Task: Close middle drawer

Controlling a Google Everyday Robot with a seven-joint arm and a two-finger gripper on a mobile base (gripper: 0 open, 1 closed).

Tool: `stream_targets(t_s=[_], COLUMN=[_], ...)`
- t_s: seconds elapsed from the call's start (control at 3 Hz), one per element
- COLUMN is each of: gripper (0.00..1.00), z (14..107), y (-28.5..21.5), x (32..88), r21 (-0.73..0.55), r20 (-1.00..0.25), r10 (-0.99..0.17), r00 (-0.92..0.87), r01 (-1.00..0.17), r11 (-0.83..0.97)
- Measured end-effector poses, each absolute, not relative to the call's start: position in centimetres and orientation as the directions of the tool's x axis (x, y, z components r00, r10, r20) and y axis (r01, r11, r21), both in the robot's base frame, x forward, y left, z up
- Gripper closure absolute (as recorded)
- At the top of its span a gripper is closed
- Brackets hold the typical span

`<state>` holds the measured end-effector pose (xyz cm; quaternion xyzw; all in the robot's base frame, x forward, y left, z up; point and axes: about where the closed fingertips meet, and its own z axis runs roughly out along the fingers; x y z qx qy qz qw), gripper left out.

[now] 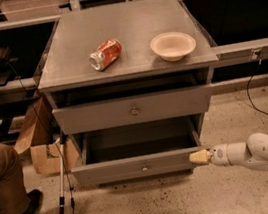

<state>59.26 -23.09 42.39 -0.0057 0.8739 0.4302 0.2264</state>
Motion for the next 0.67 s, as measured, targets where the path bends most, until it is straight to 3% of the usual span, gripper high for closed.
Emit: stream_targets(t_s=[0.67], gripper=[1.00], z=[42.20], y=[-23.39], x=[60.25], r21=[0.746], r20=[-0.409], r10=[0.195], r00=[-0.891], r01=[-0.204], r11=[0.634])
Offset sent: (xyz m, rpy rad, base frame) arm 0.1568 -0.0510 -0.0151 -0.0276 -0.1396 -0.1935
